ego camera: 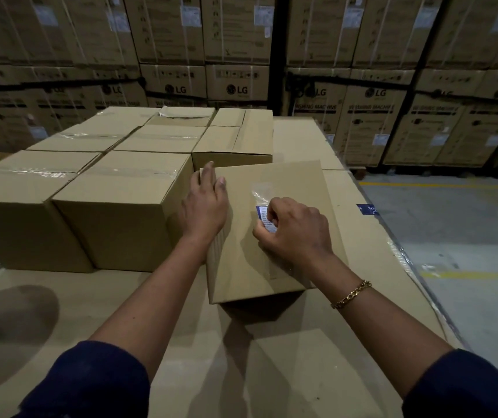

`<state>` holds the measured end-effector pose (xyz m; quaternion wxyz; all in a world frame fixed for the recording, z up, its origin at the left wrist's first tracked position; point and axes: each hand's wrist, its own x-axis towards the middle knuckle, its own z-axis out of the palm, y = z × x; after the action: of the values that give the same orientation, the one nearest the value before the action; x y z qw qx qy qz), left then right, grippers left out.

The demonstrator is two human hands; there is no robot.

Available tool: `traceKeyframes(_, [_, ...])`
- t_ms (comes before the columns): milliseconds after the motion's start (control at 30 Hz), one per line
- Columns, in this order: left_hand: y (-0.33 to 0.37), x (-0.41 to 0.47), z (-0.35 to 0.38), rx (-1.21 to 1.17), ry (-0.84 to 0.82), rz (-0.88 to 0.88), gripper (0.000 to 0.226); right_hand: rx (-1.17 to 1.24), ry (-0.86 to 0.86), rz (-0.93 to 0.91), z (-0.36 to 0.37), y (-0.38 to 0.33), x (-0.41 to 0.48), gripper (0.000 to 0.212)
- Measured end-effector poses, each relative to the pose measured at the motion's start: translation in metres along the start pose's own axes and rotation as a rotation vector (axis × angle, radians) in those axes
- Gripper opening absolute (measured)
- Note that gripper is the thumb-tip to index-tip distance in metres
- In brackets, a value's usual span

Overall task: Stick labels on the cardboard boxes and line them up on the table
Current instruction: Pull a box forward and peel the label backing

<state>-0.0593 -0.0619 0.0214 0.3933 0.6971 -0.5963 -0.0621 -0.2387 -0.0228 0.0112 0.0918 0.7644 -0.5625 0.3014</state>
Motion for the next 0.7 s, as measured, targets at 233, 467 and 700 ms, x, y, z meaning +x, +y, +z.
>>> traceKeyframes(233, [-0.001,-0.004,-0.001,0.024,-0.017,0.018,0.056,0.011,0.019,-0.041,-0.002,-0.001,-0.002,0.031])
traceKeyframes(467, [-0.001,-0.004,-0.001,-0.002,-0.02,0.023,0.056,0.007,0.055,-0.021,-0.008,0.003,-0.002,0.03])
traceKeyframes(700, [0.0,-0.003,0.0,0.003,-0.017,0.015,0.057,0.034,-0.047,0.081,-0.02,0.003,0.004,0.035])
